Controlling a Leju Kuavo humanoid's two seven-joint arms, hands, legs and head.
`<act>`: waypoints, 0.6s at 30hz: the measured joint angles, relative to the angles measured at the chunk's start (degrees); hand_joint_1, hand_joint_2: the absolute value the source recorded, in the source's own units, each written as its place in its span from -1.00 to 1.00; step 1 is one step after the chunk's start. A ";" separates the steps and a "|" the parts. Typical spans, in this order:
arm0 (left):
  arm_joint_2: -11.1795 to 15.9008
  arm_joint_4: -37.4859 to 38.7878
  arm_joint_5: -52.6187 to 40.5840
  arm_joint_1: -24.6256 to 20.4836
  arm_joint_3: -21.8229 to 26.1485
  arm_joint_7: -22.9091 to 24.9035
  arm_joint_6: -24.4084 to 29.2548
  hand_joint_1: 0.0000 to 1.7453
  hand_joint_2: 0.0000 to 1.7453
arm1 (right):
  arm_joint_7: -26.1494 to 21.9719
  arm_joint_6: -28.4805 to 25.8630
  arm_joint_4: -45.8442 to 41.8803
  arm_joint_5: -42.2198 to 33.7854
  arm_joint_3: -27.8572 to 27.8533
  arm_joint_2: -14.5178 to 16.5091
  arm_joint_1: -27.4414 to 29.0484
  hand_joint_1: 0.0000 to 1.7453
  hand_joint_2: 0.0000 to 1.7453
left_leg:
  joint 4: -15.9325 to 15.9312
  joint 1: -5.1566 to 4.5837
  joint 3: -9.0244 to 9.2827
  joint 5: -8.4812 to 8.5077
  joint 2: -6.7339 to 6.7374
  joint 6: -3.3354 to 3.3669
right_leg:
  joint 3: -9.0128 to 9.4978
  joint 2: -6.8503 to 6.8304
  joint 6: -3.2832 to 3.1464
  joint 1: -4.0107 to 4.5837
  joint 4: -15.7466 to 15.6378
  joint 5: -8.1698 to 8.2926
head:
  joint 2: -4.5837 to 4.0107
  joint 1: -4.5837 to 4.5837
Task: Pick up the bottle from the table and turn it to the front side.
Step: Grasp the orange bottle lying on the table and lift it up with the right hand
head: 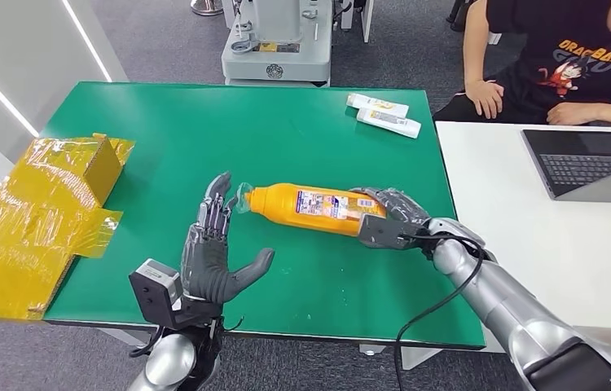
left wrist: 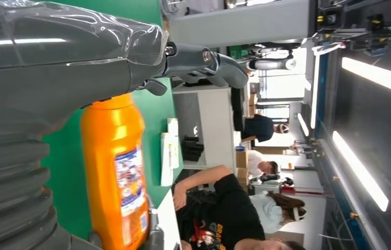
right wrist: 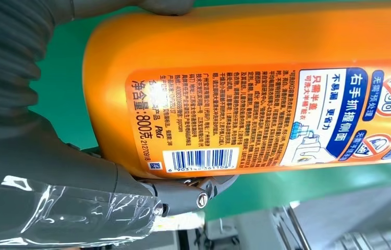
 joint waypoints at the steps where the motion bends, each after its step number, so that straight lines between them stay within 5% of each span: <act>1: 0.01 0.00 0.01 0.04 0.00 -0.04 0.04 -1.00 1.00 | -0.29 -0.48 -1.21 -0.29 -0.51 -0.25 0.76 1.00 1.00 | 0.00 0.00 0.00 0.00 0.00 0.00 | 0.00 0.00 0.00 0.00 0.00 0.00 | 0.00 0.00; 10: 0.41 0.00 -0.84 -0.24 0.51 -0.08 0.22 -1.00 1.00 | -0.74 -3.22 -13.62 -0.96 -4.56 -2.51 9.69 1.00 1.00 | -0.01 0.00 -0.01 -0.04 0.01 0.00 | -0.01 0.02 0.00 0.00 -0.01 -0.01 | 0.00 -0.01; 18: 0.55 0.01 -0.89 -0.26 0.79 -0.08 0.08 -1.00 1.00 | -0.67 -3.34 -17.44 -0.96 -5.84 -3.16 11.67 1.00 1.00 | -0.01 0.00 -0.01 -0.03 0.01 0.00 | -0.01 0.02 0.00 0.00 0.00 -0.01 | 0.00 0.00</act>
